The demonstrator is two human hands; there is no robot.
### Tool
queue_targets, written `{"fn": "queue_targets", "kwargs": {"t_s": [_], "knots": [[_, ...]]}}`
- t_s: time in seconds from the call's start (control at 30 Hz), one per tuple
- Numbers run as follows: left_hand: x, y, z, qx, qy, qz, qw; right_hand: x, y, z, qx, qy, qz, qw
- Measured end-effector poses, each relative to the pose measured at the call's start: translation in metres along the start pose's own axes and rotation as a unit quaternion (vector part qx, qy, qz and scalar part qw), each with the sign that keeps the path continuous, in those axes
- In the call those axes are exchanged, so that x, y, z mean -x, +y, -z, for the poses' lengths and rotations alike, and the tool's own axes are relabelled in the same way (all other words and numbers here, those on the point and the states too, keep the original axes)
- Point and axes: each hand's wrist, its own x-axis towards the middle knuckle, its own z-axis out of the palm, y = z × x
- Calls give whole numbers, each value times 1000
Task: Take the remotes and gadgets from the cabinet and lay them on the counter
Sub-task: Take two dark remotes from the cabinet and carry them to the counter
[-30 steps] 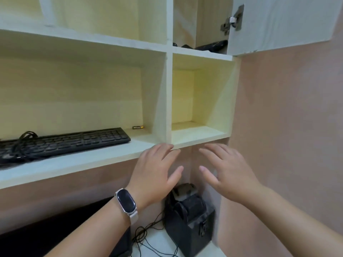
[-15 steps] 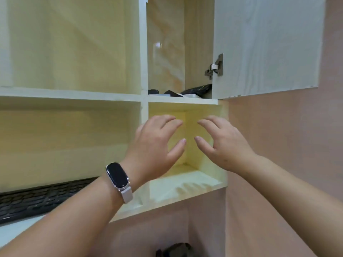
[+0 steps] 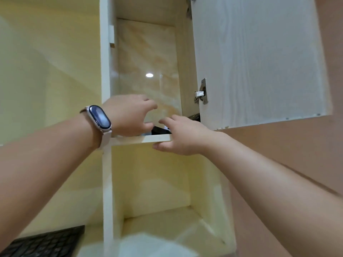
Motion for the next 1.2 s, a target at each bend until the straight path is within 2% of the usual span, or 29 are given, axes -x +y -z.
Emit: {"fn": "queue_targets", "kwargs": {"t_s": [0.1,0.2,0.3,0.4,0.5,0.67,0.8,1.03,1.2], "knots": [[-25,1,5,-66,-151,38,986,-13,9,1,-39,-51,11,998],[-39,3,3,-86,-280,73,953,-19,14,-1,-77,-94,19,992],[-44,8,8,-77,-345,81,932,-23,16,-4,-73,-97,35,992],[-44,11,6,-27,-360,84,929,-21,17,-4,-68,-84,41,993],[-39,10,2,-30,-336,68,939,-21,17,-4,-72,-83,44,993],[-30,12,7,-31,-304,50,951,-20,13,7,-182,-132,59,973],[-17,18,19,-37,-264,41,963,-20,8,11,-231,-111,40,966],[27,2,14,-68,-64,13,995,-28,4,17,-201,-107,-23,973],[53,-2,0,-54,117,-54,990,-48,-1,17,-164,-122,-60,977]]}}
